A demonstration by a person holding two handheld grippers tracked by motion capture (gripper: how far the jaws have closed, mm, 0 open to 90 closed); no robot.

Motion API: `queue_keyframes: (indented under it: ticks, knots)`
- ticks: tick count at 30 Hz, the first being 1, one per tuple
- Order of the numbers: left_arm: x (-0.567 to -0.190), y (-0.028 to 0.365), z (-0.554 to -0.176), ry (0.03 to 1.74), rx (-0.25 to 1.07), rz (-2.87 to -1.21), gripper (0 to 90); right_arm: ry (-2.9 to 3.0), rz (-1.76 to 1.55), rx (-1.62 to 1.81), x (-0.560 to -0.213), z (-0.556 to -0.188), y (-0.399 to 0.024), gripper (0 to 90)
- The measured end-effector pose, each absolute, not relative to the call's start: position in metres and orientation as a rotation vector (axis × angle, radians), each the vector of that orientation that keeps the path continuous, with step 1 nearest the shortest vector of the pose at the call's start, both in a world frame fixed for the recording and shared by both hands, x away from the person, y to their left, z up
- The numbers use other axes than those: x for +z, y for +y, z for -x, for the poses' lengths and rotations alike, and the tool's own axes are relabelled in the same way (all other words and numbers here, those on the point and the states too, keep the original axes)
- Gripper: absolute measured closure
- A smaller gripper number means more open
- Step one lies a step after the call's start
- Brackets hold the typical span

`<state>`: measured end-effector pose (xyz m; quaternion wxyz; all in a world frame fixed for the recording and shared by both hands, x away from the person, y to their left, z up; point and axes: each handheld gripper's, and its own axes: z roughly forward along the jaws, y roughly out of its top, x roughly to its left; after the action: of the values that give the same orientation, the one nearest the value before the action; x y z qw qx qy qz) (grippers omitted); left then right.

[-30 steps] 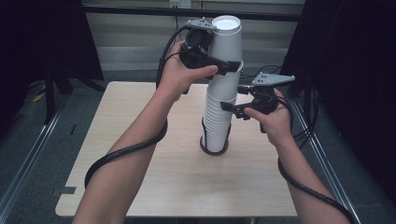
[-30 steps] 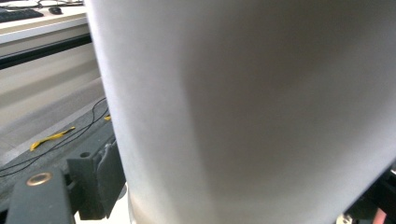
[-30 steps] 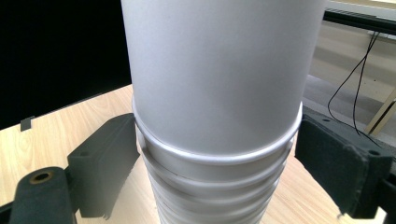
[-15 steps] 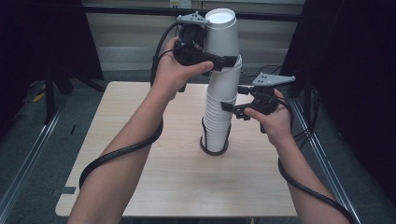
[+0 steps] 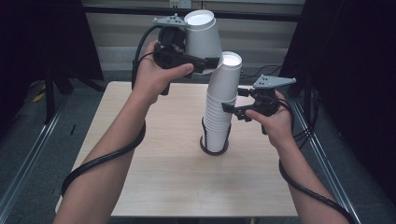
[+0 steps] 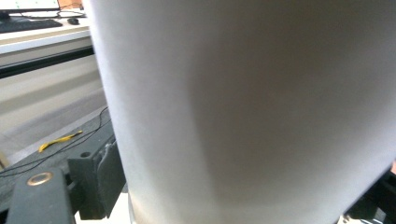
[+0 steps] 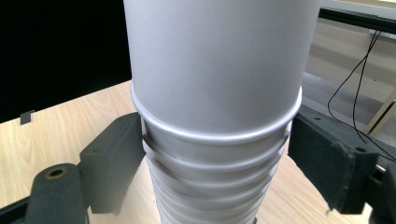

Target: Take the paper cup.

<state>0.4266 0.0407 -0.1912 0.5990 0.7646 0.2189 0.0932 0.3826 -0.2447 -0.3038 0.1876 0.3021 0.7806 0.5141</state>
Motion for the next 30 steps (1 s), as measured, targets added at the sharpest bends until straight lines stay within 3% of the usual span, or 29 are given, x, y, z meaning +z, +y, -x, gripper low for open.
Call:
queue_keyframes:
  ticks: [17, 30]
  knots:
    - [-0.205, 0.082, -0.419, 0.541, 0.236, -1.808, 14.5, 2.196, -0.863, 1.431, -0.309, -0.377, -0.256, 17.2]
    - [-0.244, 0.099, -0.415, 0.580, 0.253, -1.923, 15.4, 2.246, -0.820, 1.404, -0.316, -0.366, -0.260, 16.7]
